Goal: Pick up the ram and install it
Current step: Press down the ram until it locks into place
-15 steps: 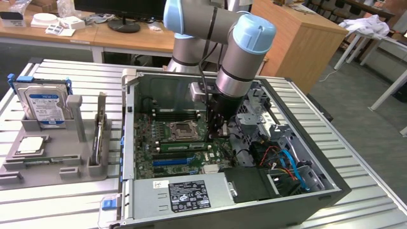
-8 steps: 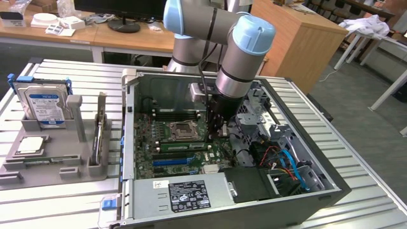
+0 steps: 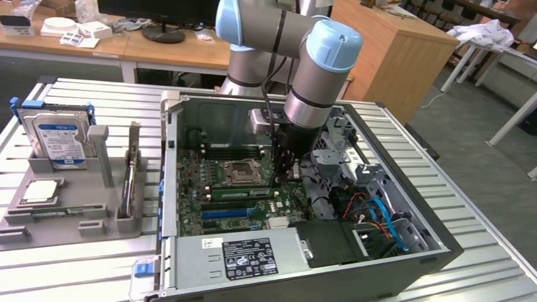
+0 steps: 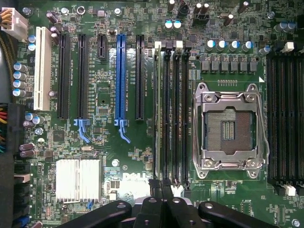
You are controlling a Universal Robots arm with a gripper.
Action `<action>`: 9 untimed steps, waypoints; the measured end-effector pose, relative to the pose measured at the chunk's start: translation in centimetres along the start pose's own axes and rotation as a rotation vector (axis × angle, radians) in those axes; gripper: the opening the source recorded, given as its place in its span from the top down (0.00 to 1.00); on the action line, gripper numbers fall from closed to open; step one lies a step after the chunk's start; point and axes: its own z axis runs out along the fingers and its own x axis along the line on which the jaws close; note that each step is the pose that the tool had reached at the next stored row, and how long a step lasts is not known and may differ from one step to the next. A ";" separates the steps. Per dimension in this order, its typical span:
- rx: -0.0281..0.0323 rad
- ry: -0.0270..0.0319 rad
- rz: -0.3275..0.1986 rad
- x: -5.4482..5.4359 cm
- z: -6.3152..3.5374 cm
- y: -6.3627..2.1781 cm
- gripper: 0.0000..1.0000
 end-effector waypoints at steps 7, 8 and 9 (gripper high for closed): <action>0.0000 0.0001 0.000 0.0 0.26 -0.01 0.89; 0.0000 0.0003 0.000 0.0 0.25 -0.01 0.89; 0.0000 0.0002 0.000 0.0 0.26 -0.01 0.89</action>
